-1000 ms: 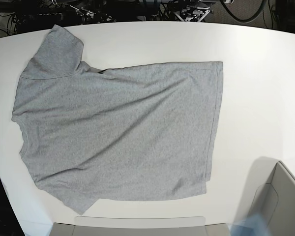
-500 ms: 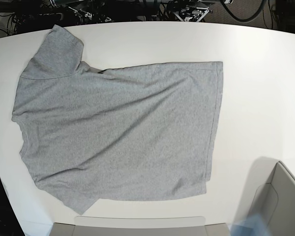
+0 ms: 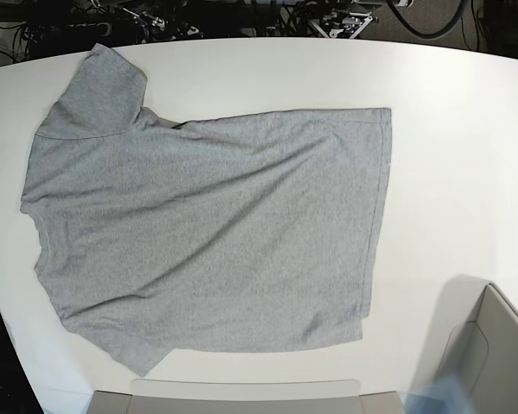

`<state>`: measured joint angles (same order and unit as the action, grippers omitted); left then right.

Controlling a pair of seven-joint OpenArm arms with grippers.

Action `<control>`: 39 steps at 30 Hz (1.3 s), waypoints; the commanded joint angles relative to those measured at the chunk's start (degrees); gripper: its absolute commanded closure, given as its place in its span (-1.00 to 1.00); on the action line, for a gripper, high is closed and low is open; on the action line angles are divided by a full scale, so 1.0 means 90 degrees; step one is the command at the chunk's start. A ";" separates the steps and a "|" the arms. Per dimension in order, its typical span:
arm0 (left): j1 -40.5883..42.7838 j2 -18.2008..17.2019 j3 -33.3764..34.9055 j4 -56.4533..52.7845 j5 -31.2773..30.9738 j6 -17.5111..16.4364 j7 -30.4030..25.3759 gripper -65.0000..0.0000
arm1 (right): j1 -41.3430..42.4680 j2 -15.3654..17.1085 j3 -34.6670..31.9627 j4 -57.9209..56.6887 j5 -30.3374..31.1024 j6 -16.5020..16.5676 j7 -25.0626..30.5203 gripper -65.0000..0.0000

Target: Fold the T-shirt properly

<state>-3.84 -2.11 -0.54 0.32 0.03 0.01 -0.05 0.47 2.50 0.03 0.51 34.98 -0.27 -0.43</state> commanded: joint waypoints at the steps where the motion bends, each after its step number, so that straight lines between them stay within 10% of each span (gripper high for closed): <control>1: -0.0018 -0.0024 -0.0014 0.0019 0.0031 0.0023 -0.0048 1.00 | -0.0028 0.0020 -0.0009 0.0026 0.0025 0.0006 0.0033 1.00; 18: 0.1642 -0.0552 -0.0014 0.1308 0.0021 0.0023 -0.0761 1.00 | -0.1630 0.0157 -0.0145 0.1843 -0.1889 0.0016 0.0033 1.00; 28: 0.4211 -0.0786 -0.0024 0.4561 0.0011 0.0043 -0.2011 1.00 | -0.3202 0.0596 -0.0155 0.3953 -0.1997 0.0025 0.0033 1.00; 39: 0.5921 -0.0767 -0.1459 0.7481 -0.0009 0.0013 -0.2011 1.00 | -0.5527 0.1202 -0.0507 0.7059 -0.1967 0.0035 0.0042 1.00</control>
<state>47.99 -8.97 -13.45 67.00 -0.01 -0.40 -16.45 -48.21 13.34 -4.32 63.94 17.08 -0.78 -0.64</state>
